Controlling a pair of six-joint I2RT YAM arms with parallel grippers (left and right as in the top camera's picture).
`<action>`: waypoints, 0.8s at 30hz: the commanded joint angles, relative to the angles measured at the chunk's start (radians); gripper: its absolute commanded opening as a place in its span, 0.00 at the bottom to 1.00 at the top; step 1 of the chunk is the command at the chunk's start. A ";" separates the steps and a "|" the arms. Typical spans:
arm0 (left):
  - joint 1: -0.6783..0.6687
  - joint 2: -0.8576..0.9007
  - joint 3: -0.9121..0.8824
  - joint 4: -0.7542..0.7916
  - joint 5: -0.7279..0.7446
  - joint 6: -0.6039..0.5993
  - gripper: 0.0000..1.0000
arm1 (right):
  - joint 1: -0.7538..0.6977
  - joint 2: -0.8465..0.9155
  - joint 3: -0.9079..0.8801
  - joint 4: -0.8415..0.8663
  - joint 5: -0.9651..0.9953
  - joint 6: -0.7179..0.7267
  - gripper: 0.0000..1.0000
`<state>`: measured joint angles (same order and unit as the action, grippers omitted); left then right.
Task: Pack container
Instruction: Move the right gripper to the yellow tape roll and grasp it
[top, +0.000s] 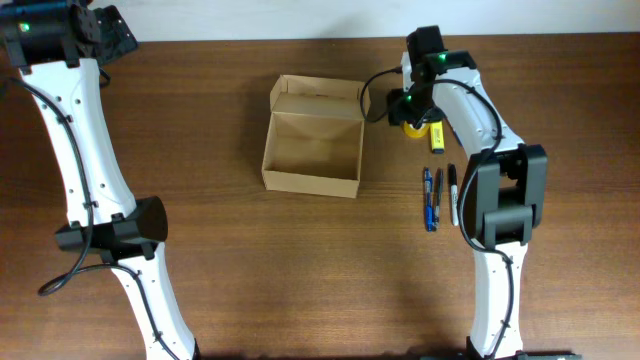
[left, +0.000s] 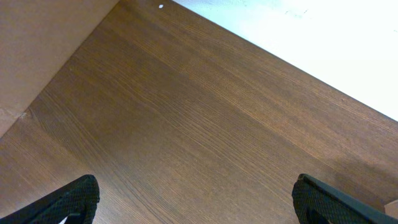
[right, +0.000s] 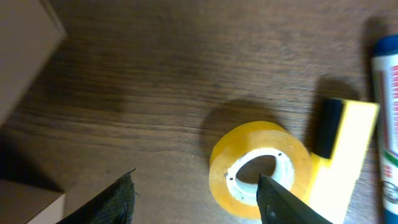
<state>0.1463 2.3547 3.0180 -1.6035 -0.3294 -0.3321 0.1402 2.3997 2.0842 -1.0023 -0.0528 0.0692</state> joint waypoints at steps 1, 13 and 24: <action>0.003 0.018 -0.003 0.002 0.001 0.008 1.00 | 0.005 0.044 0.014 0.000 -0.003 -0.005 0.62; 0.003 0.018 -0.003 0.002 0.001 0.008 1.00 | 0.004 0.095 0.014 -0.014 0.006 -0.004 0.56; 0.003 0.018 -0.003 0.002 0.001 0.008 1.00 | 0.003 0.097 0.014 -0.063 0.126 0.068 0.44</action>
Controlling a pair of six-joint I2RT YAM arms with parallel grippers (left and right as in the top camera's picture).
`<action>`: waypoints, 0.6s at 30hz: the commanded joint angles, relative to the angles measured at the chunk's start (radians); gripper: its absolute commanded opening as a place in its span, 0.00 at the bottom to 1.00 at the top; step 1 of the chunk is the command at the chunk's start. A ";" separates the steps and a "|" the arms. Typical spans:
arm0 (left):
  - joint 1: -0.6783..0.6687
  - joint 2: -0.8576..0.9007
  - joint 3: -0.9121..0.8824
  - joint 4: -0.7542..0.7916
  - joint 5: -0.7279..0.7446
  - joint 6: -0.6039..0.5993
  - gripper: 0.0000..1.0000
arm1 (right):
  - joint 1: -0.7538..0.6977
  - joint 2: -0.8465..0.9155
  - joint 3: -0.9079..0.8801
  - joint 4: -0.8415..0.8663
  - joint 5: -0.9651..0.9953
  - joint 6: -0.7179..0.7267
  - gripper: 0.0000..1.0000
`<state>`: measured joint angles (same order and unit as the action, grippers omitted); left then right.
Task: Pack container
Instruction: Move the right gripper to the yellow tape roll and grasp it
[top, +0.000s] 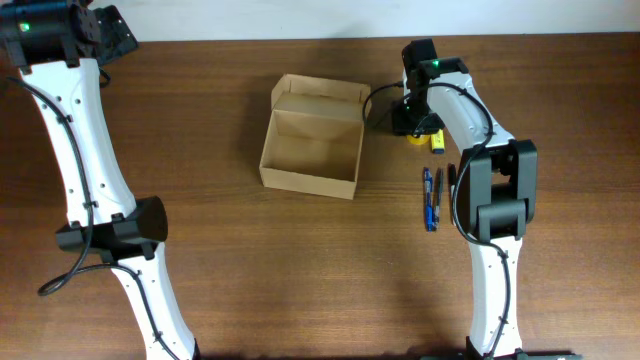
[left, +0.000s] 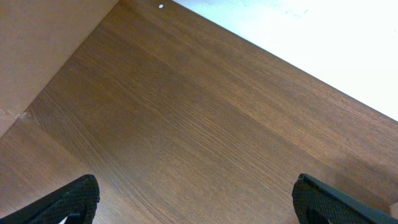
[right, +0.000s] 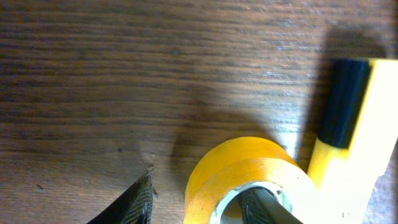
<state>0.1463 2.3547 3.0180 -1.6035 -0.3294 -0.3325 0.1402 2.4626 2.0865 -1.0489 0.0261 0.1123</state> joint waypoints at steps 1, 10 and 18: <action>0.003 0.018 -0.003 0.002 0.001 0.009 1.00 | 0.003 0.034 0.012 -0.022 0.047 0.027 0.44; 0.003 0.018 -0.003 0.002 0.001 0.008 1.00 | 0.003 0.034 0.012 -0.047 0.061 0.058 0.05; 0.003 0.018 -0.003 0.002 0.001 0.009 1.00 | 0.003 0.024 0.077 -0.060 0.025 0.050 0.04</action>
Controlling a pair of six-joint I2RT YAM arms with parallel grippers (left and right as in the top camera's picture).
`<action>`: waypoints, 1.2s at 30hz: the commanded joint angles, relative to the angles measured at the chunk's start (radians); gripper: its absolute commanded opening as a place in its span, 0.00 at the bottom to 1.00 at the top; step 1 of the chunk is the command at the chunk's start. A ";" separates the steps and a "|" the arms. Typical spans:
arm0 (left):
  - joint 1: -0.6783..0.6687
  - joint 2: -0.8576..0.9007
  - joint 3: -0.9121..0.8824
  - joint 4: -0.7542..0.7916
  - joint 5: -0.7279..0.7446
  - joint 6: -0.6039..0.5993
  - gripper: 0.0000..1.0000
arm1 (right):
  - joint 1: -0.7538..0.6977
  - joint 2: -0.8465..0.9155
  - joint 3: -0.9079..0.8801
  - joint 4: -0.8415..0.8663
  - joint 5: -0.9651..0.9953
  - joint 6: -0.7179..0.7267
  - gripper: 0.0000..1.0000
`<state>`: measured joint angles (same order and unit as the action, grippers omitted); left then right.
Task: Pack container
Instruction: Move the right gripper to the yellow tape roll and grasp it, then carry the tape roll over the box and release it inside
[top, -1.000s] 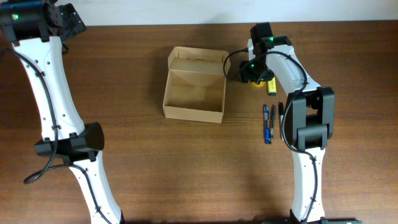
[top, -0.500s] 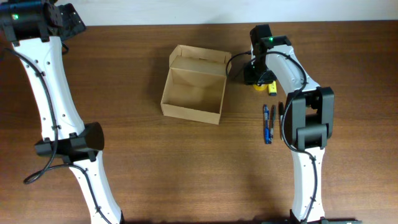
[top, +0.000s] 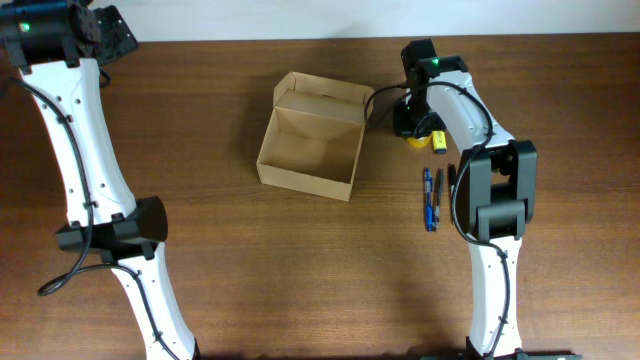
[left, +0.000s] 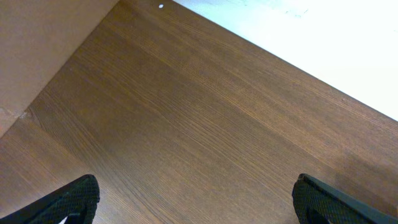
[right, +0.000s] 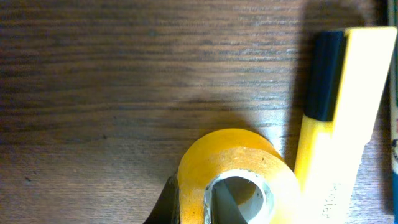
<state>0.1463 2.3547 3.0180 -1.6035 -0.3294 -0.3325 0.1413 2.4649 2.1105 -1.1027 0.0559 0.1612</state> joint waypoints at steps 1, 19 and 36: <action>0.003 0.018 -0.003 0.002 0.001 0.009 1.00 | 0.002 0.016 0.073 -0.013 -0.015 0.001 0.04; 0.003 0.018 -0.003 0.002 0.001 0.008 1.00 | 0.178 -0.016 0.798 -0.454 -0.128 -0.162 0.04; 0.003 0.018 -0.003 0.002 0.001 0.008 1.00 | 0.474 0.064 0.631 -0.392 -0.120 -0.371 0.04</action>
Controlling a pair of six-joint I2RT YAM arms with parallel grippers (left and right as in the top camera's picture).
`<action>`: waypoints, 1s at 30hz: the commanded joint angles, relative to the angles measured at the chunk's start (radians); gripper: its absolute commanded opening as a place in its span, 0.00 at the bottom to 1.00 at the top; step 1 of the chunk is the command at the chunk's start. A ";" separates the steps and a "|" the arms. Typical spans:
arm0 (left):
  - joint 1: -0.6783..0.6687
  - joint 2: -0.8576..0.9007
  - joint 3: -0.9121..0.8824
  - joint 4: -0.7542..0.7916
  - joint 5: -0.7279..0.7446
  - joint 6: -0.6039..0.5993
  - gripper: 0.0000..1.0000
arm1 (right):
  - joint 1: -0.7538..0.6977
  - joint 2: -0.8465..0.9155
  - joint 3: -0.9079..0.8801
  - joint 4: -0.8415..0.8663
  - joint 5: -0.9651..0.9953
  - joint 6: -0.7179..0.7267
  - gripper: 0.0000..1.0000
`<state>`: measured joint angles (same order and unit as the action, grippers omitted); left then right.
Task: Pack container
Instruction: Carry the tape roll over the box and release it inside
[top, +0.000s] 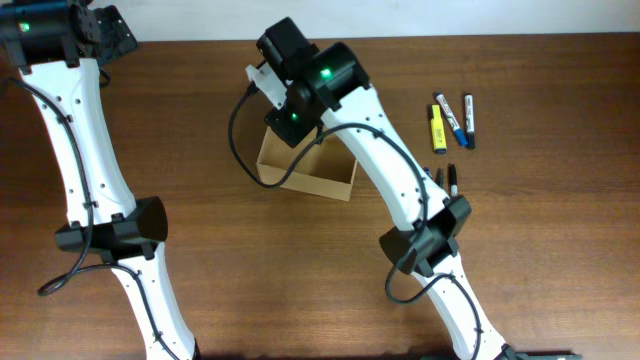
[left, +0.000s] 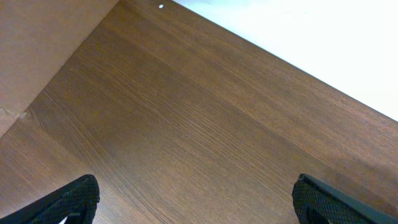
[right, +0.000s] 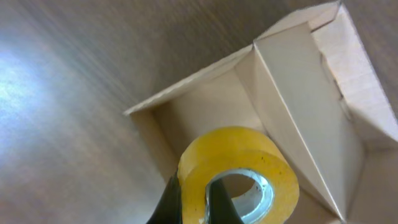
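My right gripper (right: 191, 196) is shut on the wall of a yellow tape roll (right: 239, 163), one finger outside the roll and one in its white core. It holds the roll in the air above the open cardboard box (right: 292, 99). Overhead, the right wrist (top: 290, 115) hangs over the box (top: 312, 172) at its far left corner, and the arm hides the roll. My left gripper (left: 196, 205) stands open with nothing between its fingers (left: 74, 199), high over bare table at the far left (top: 105, 30).
To the right of the box lie a yellow marker (top: 438, 128) and two blue markers (top: 452, 113). Nearer the front are thin pens (top: 452, 180). The box has raised flaps. The table's far edge runs close behind the left gripper.
The right gripper was shut on the tape roll on the table beside the yellow marker. Now it holds the roll in the air over the box, well to the left. The left arm has not moved.
The right gripper first stood open over the tape roll, right of the box. It was then lower, with one finger in the core, then shut on the roll's wall. Meanwhile the box shifted slightly left. The roll is now held above the box.
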<state>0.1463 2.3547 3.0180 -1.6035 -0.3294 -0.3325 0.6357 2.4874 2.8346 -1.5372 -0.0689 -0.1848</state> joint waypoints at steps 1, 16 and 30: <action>0.003 0.018 -0.003 0.002 0.001 0.009 1.00 | -0.022 0.042 -0.129 0.067 0.005 -0.025 0.04; 0.003 0.018 -0.003 0.002 0.001 0.009 1.00 | -0.056 0.042 -0.512 0.262 -0.003 -0.023 0.10; 0.003 0.018 -0.003 0.002 0.001 0.009 1.00 | -0.081 -0.142 -0.153 0.098 0.218 0.142 0.46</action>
<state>0.1463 2.3547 3.0180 -1.6039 -0.3294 -0.3325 0.5777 2.4779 2.5450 -1.4117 0.0273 -0.1333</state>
